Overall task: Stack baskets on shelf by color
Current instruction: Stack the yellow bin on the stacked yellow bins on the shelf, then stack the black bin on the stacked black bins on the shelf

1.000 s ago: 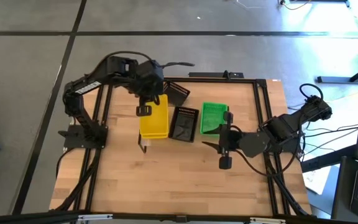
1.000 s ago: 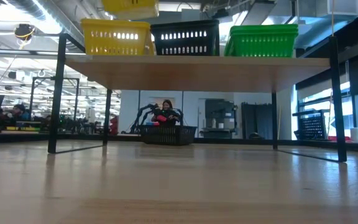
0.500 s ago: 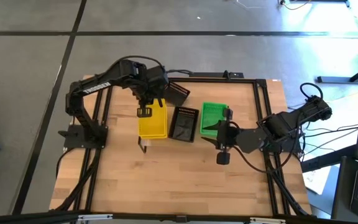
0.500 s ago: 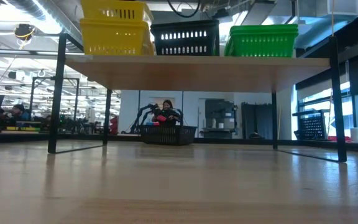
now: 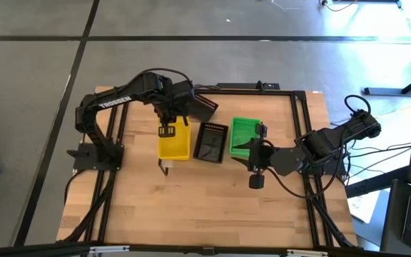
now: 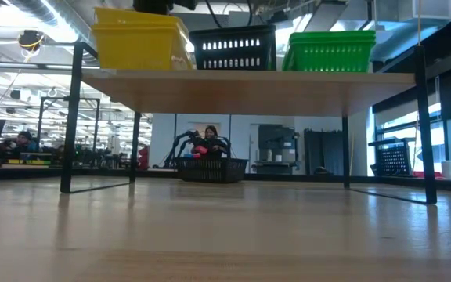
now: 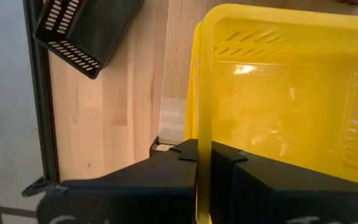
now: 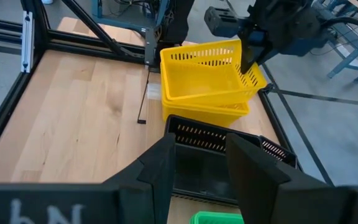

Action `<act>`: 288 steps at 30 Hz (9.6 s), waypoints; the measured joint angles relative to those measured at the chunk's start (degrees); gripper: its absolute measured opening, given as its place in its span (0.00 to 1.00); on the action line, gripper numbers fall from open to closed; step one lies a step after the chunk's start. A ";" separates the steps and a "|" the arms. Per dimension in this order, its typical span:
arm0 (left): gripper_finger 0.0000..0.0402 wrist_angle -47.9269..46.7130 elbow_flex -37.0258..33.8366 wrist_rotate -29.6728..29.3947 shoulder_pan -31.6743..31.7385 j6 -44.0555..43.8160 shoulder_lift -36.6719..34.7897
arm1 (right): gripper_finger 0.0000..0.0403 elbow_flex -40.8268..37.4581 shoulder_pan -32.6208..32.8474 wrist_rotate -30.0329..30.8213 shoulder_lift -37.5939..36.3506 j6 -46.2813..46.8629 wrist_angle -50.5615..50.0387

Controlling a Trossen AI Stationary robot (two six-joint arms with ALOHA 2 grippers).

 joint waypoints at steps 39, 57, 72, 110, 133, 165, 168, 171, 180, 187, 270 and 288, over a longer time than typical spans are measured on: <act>0.12 -0.79 0.48 -2.29 -0.07 -7.42 -0.02 | 0.34 0.00 0.00 0.02 0.00 -3.18 0.04; 0.12 -1.05 8.35 -3.19 -0.39 -4.67 -0.07 | 0.34 0.00 0.00 0.02 -0.02 -2.72 0.09; 0.01 -0.62 8.29 -8.62 -3.08 0.22 -0.07 | 0.34 0.00 0.00 0.06 -0.01 -1.25 0.15; 0.00 -0.21 9.25 -7.52 -5.39 -0.09 1.91 | 0.34 0.00 0.00 1.59 -0.02 -1.32 1.31; 0.00 -1.05 9.22 -5.13 -4.35 1.67 4.66 | 0.34 0.00 0.00 1.59 -0.04 -1.34 1.58; 0.00 1.42 9.25 -7.57 5.01 0.81 -5.14 | 0.34 0.07 -35.17 -23.12 -3.62 7.60 8.92; 0.00 2.17 9.22 -7.48 6.24 1.60 -5.00 | 0.34 0.07 -41.72 -28.33 -2.14 9.77 8.81; 0.00 2.99 9.25 -7.55 7.64 1.96 -5.12 | 0.34 0.07 -46.76 -34.61 -0.43 10.65 8.92; 0.00 5.62 9.24 -7.54 10.26 -2.37 -5.09 | 0.34 0.07 -55.59 -47.70 9.05 6.06 11.02; 0.00 5.64 9.25 -7.57 11.80 -5.06 -5.07 | 0.34 0.07 -59.51 -56.24 19.64 1.69 16.58; 0.00 8.83 9.23 -9.40 14.25 -10.82 -5.03 | 0.02 0.00 -64.46 -48.70 44.45 -23.73 20.49; 0.00 8.83 9.25 -9.24 14.25 -10.13 -5.03 | 0.00 0.00 -59.89 -51.39 21.26 -39.92 10.58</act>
